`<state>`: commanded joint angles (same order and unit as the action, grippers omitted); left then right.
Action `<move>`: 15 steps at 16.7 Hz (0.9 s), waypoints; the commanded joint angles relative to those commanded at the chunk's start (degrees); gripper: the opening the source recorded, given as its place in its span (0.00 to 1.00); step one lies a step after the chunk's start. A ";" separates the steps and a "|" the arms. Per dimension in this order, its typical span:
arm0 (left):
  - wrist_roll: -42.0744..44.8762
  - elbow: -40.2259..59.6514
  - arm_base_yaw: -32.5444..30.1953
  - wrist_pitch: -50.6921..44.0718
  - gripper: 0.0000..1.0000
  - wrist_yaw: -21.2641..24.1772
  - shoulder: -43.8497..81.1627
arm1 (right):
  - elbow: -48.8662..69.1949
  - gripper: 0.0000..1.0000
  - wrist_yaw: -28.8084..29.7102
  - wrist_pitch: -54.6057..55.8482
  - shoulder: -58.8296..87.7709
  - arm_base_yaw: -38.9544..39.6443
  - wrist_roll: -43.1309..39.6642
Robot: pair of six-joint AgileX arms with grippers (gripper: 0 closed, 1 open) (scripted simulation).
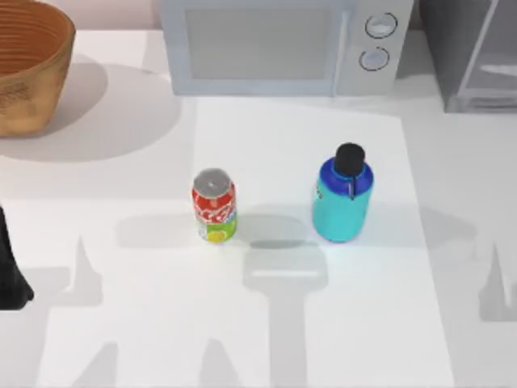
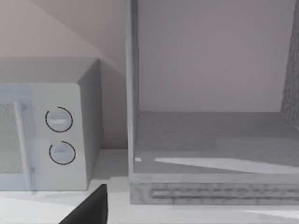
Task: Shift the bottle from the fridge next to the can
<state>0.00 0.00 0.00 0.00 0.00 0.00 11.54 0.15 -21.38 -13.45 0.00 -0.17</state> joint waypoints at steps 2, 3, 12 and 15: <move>0.00 0.00 0.00 0.00 1.00 0.00 0.00 | 4.31 1.00 -0.03 -9.85 -5.27 -0.02 -0.03; 0.00 0.00 0.00 0.00 1.00 0.00 0.00 | 6.53 1.00 -0.05 -15.06 -7.98 -0.03 -0.05; 0.00 0.00 0.00 0.00 1.00 0.00 0.00 | 23.53 1.00 -0.14 -56.28 -28.85 -0.18 -0.35; 0.00 0.00 0.00 0.00 1.00 0.00 0.00 | 26.21 1.00 -0.15 -61.92 -32.09 -0.21 -0.47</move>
<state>0.00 0.00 0.00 0.00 0.00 0.00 37.75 0.00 -83.30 -45.54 -0.21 -0.64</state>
